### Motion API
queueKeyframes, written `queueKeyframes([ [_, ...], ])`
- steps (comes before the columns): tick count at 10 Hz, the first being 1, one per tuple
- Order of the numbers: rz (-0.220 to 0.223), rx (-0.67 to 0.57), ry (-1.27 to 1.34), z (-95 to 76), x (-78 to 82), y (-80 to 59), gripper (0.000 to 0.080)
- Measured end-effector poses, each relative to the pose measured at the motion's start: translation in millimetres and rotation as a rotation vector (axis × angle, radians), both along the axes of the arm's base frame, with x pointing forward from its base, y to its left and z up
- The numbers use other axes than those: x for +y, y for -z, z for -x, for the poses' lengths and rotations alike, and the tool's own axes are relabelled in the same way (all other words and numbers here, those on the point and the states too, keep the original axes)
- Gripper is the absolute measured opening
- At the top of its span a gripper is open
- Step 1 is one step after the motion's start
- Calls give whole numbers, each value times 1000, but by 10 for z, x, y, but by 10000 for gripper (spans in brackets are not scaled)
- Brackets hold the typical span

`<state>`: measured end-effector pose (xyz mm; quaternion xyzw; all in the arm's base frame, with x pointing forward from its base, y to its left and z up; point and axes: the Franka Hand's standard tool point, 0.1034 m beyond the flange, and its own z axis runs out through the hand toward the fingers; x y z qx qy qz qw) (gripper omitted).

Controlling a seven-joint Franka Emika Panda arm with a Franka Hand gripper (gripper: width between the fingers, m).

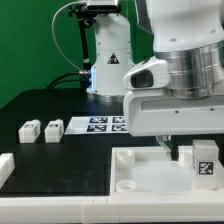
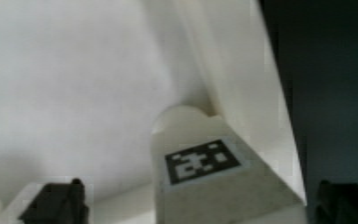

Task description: Assemble one leg

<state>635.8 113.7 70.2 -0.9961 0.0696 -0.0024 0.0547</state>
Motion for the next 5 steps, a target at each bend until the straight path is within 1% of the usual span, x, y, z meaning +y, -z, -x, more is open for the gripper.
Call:
queueKeyframes([
  [1,35,-46,-151,-29,51,-2,648],
  [2,23,-38,-112,-17,64,5,648],
  [3,20,-36,-85,-19,60,5,559],
  [4,14,-27,4,-16,76,5,371],
  [5,11,-19,77,-15,76,5,371],
])
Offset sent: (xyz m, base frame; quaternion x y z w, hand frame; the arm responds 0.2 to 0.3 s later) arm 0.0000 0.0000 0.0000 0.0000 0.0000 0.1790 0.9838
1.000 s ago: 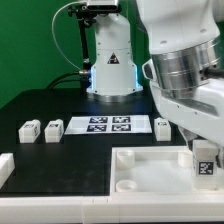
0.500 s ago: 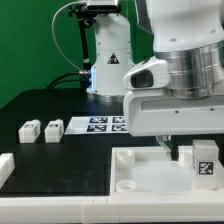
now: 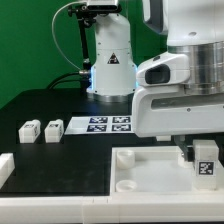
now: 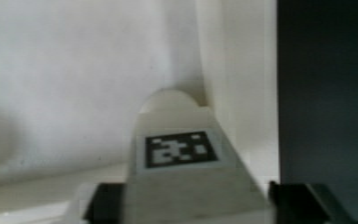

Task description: Assemble one leg

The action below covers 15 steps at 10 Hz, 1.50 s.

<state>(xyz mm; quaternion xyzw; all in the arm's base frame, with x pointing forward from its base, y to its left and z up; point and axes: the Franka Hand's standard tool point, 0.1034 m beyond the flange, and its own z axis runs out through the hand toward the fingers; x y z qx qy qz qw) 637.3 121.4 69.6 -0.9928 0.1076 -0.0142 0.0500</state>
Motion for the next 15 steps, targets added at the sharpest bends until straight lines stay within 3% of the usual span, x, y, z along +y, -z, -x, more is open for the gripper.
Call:
queueKeyframes([
  [1,-7,12,117,-1,-11,2,295],
  [3,-17,29,287,-2,-16,3,295],
  [5,-117,80,783,-12,-66,18,295],
  [8,-178,155,1127,-3,-36,25,295],
  [11,-187,178,1233,3,1,28,295],
  [12,-182,163,1148,7,-1,33,536],
  [13,-174,140,1015,9,-1,35,536],
  [14,-159,108,819,13,-5,36,613],
  [15,-125,74,584,19,-3,31,642],
])
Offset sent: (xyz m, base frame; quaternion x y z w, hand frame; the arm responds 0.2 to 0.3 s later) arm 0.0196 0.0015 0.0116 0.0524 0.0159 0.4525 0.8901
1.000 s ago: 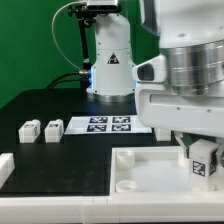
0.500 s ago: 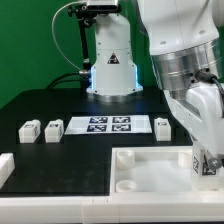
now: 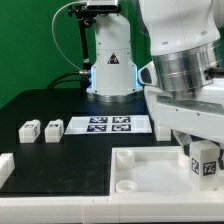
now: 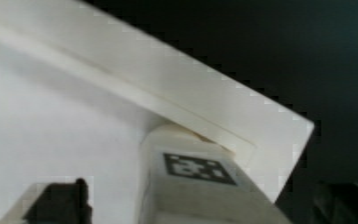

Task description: Assemble one leg

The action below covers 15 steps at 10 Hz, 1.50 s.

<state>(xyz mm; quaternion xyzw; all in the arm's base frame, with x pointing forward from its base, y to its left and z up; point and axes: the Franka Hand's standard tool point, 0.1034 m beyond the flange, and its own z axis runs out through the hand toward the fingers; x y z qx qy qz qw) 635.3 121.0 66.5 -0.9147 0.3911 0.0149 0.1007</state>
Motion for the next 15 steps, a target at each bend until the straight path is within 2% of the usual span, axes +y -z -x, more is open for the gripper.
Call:
queueKeyframes([
  [4,42,-88,-447,0,-2,5,649],
  [5,97,-120,-645,-9,18,-16,649],
  [6,127,-158,-856,-33,1,-34,649],
  [7,132,-176,-963,-43,-46,-31,649],
  [9,126,-164,-891,-37,-26,-24,384],
  [10,123,-160,-867,-36,-26,-22,384],
  [11,118,-140,-740,-38,-38,-21,295],
  [14,102,-94,-444,-44,-55,-23,295],
  [15,96,-57,-258,-58,-57,-29,295],
])
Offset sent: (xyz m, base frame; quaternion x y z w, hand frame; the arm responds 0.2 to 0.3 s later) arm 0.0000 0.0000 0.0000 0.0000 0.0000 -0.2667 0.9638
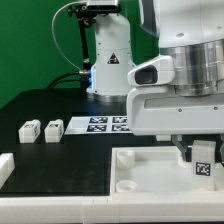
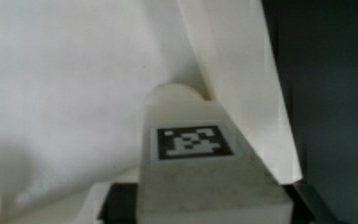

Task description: Assemble one leg

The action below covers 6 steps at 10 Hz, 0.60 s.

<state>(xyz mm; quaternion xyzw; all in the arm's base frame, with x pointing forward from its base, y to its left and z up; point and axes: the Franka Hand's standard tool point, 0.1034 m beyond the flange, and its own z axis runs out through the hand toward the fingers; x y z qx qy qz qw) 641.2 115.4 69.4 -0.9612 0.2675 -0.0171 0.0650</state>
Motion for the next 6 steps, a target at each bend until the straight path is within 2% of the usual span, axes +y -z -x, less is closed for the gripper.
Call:
queueKeyframes([
  [1,-15,36,192,-7,-13,1,295],
  [3,-89,133,633,0,-28,-9,295],
  [6,-147,207,1030,-3,-17,-11,295],
])
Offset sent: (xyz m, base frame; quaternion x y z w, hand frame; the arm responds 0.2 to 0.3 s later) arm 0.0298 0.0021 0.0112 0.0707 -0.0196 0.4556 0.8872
